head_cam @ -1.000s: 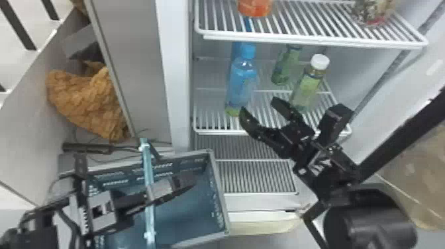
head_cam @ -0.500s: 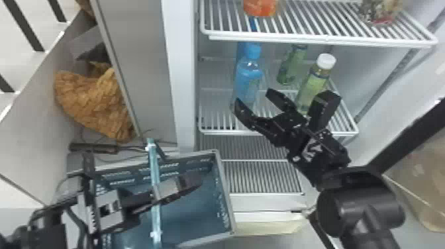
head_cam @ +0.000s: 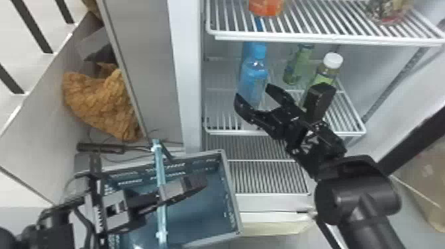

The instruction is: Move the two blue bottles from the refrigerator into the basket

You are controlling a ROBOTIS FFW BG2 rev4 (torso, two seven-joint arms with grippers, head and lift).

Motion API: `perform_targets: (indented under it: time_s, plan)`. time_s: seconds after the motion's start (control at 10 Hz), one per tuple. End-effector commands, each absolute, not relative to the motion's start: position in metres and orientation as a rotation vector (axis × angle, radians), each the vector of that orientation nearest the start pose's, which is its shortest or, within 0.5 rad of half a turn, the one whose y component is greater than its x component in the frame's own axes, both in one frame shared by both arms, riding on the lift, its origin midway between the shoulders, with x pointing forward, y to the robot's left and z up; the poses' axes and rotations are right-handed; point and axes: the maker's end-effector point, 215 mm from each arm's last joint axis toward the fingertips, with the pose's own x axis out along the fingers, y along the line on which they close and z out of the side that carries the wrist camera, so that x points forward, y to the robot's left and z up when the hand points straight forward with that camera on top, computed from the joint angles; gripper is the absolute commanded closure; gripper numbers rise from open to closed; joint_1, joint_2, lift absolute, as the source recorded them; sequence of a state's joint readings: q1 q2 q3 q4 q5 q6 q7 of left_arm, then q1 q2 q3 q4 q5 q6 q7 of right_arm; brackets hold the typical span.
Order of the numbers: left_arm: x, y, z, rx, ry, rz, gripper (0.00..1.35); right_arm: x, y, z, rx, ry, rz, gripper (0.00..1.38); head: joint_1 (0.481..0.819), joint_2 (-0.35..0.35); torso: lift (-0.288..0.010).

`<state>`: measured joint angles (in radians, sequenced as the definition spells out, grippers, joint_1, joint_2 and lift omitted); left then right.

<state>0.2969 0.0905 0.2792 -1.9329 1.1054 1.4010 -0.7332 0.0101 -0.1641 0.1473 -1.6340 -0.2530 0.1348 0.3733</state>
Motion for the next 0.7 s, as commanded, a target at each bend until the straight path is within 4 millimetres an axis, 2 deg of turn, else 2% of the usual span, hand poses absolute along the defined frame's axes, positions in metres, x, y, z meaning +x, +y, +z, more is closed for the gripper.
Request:
perform_targets:
  time_s: [0.0,0.1,0.2,0.3,0.4,0.5,0.6]
  plan:
    - [0.3052,0.065,-0.3362,-1.257,0.755,-1.099,1.2,0.5637,-0.1093,-0.3562,0.1,0.102,0.539,0.13,0.695,-0.063,-0.22]
    - [0.3051,0.0649,-0.3356,-1.258,0.754,-1.1,1.2,0.566,-0.1109,-0.3562,0.099,0.103,0.532,0.18,0.695,-0.059,-0.22]
    - [0.3043,0.0649,-0.3364,-1.26,0.756,-1.099,1.2,0.5679,-0.1114,-0.3559,0.1,0.102,0.528,0.33,0.695,-0.059,-0.22]
    - [0.3043,0.0649,-0.3364,-1.26,0.756,-1.099,1.2,0.5684,-0.1142,-0.3596,0.111,0.113,0.521,0.69,0.695,-0.06,-0.22]
    - [0.3043,0.0649,-0.3364,-1.26,0.756,-1.099,1.2,0.5693,-0.1159,-0.3624,0.114,0.129,0.518,0.87,0.695,-0.061,-0.22]
    - [0.3043,0.0649,-0.3364,-1.26,0.756,-1.099,1.2,0.5693,-0.1153,-0.361,0.108,0.129,0.519,1.15,0.695,-0.064,-0.22]
    - [0.3044,0.0646,-0.3361,-1.261,0.755,-1.099,1.2,0.5684,-0.1181,-0.3622,0.123,0.131,0.515,1.27,0.695,-0.064,-0.22]
